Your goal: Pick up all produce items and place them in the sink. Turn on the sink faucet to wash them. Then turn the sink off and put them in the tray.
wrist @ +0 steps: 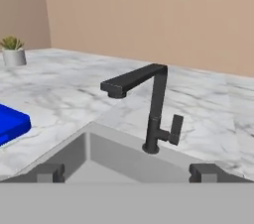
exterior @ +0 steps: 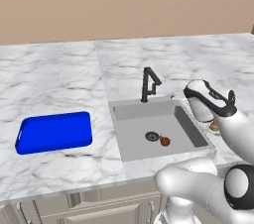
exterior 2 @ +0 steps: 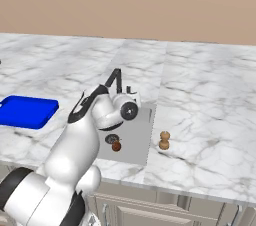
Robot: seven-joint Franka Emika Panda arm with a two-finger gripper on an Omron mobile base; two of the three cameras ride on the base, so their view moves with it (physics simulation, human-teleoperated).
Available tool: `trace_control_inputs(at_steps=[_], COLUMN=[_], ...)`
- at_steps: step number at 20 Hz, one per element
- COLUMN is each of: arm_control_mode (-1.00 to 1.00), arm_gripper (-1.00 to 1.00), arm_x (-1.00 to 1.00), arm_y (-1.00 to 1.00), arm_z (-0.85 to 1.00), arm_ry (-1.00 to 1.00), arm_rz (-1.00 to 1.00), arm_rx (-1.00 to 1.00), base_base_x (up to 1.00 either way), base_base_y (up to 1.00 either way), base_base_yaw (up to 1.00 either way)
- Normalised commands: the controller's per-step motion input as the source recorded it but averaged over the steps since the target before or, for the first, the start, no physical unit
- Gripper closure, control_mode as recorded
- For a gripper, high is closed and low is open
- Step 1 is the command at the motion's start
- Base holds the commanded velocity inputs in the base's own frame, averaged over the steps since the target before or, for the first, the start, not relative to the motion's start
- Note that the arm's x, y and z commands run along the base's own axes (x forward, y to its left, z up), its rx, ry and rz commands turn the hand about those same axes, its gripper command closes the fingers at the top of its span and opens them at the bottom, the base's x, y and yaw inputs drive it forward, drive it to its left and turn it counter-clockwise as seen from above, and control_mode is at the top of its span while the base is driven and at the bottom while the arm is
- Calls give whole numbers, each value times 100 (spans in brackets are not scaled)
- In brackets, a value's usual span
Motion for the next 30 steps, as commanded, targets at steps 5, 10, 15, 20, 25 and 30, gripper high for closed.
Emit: trace_control_inputs(at_steps=[5, 10, 15, 20, 25, 30], arm_control_mode=[-100, -100, -100, -100, -100, -100], arm_gripper=[-100, -100, -100, -100, -100, -100], arm_x=[33, 33, 36, 35, 35, 26], arm_y=[-1, 0, 0, 0, -1, -7], arm_z=[0, -1, -1, -13, -17, -11], arm_ry=[-8, -8, -2, 0, 0, -3], arm_rz=[0, 0, 0, 0, 0, 0], arm_rx=[0, 0, 0, 0, 0, 0], base_base_x=[0, 0, 0, 0, 0, 0], base_base_y=[0, 0, 0, 0, 0, 0], base_base_yaw=[0, 0, 0, 0, 0, 0])
